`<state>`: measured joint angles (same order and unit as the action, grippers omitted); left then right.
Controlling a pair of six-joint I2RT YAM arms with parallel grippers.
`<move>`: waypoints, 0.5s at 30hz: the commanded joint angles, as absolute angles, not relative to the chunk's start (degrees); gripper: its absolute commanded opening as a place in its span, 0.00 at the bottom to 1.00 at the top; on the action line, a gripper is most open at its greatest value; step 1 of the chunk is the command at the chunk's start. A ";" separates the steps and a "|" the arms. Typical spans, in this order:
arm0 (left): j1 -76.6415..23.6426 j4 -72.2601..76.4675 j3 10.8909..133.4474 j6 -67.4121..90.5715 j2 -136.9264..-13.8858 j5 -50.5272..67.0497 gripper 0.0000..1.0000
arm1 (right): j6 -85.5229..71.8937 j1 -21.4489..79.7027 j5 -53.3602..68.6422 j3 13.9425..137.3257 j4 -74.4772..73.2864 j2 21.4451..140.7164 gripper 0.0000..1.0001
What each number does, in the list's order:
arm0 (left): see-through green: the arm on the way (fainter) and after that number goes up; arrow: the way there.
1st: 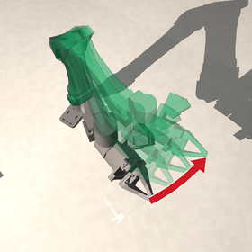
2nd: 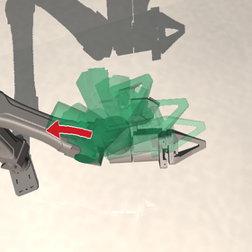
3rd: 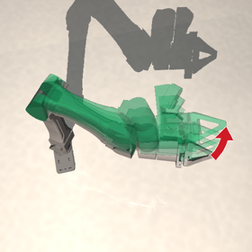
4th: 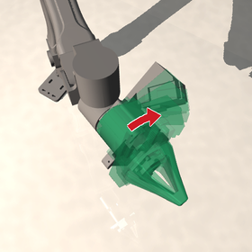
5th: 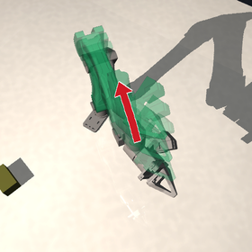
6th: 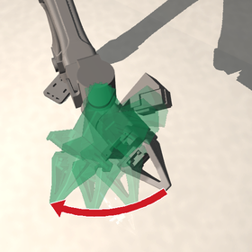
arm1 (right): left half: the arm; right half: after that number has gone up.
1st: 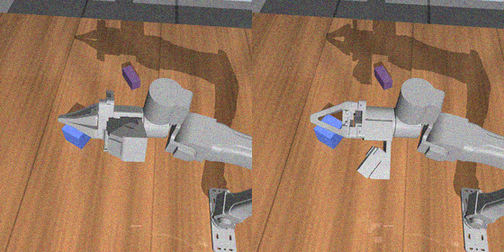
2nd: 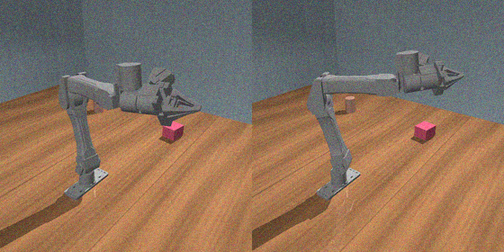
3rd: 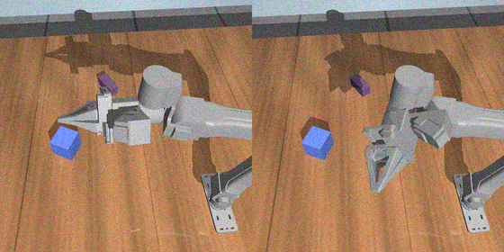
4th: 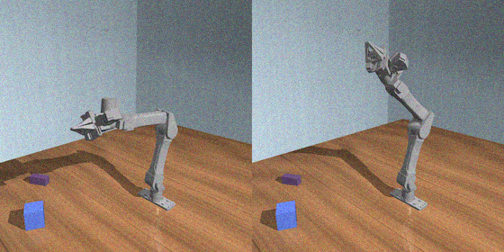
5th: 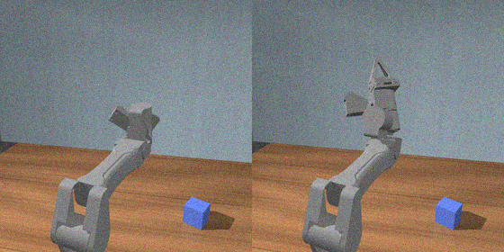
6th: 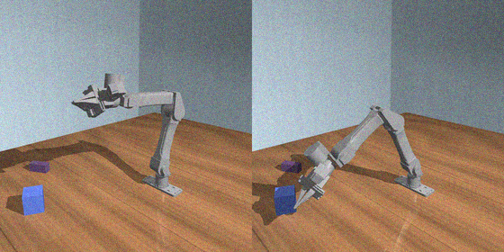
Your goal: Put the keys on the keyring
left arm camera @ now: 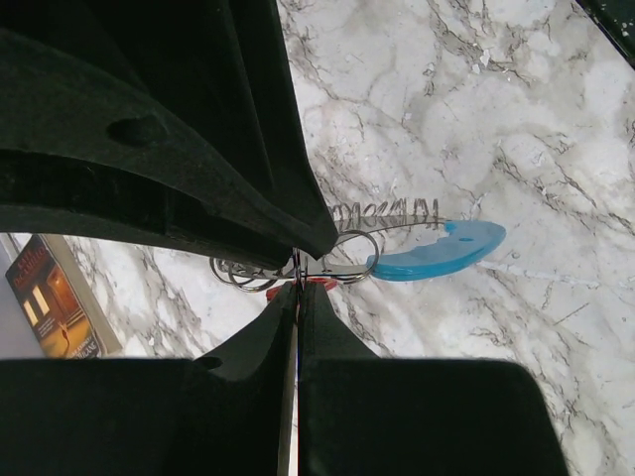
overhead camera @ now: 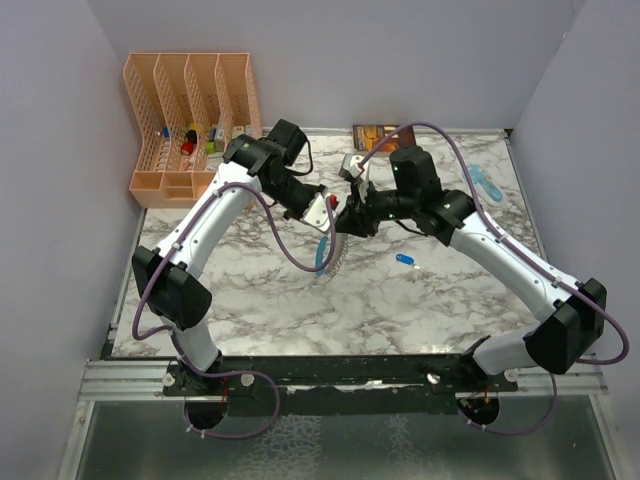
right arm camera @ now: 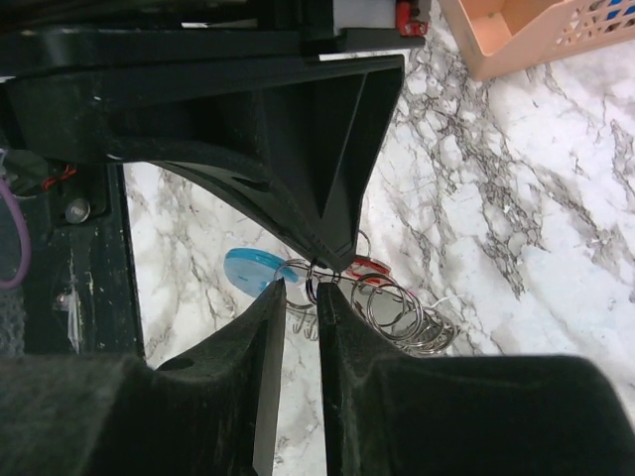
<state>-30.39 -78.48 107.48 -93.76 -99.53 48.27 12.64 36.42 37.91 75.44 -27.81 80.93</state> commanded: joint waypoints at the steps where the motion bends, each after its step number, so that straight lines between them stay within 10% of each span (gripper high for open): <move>1: -30.50 -77.39 109.04 -92.91 -99.41 49.98 0.00 | 10.54 36.70 36.19 74.25 -26.52 78.98 0.20; 15: -30.52 -78.35 109.01 -93.16 -98.89 51.42 0.00 | 10.03 36.74 35.77 75.32 -24.21 80.39 0.21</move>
